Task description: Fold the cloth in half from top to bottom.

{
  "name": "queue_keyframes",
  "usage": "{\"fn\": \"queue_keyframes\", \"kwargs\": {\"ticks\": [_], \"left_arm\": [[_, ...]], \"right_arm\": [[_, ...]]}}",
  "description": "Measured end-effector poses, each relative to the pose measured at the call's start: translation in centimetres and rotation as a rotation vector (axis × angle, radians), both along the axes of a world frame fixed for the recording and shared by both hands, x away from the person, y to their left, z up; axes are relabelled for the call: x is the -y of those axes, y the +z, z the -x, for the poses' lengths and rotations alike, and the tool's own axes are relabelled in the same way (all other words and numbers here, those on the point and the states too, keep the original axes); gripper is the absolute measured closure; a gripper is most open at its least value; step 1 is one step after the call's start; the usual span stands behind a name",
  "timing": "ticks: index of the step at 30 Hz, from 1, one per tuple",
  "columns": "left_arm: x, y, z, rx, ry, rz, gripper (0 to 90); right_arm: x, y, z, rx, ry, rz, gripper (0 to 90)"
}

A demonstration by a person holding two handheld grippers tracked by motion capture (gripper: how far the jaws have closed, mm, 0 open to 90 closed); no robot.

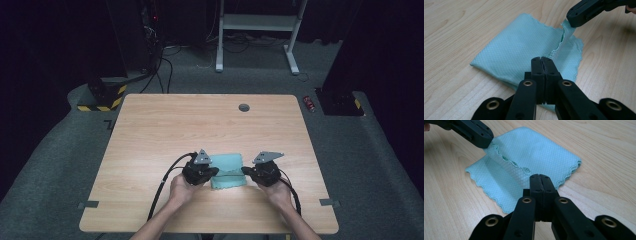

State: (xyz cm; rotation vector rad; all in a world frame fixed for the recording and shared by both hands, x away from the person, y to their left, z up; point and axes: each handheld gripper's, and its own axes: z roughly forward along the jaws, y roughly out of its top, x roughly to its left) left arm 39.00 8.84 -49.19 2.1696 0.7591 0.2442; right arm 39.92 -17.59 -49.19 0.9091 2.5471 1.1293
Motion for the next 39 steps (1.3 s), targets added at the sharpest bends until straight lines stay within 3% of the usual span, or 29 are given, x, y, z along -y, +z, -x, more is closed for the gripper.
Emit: {"fn": "queue_keyframes", "kwargs": {"ticks": [16, 22, 39], "left_arm": [[0.4, -1.2, 1.0, 0.014, -0.007, -0.042, 88.6], [0.4, -1.4, 1.3, 0.002, -0.014, -0.037, 88.2], [0.1, -1.9, 2.1, -0.017, -0.027, -0.025, 87.7]], "right_arm": [[-0.2, -1.0, 0.7, -0.002, 0.030, 0.037, 90.0], [0.0, -1.5, 0.9, -0.027, 0.031, 0.033, 89.8], [0.7, -1.7, 1.4, -0.042, 0.032, 0.020, 89.6]]}}
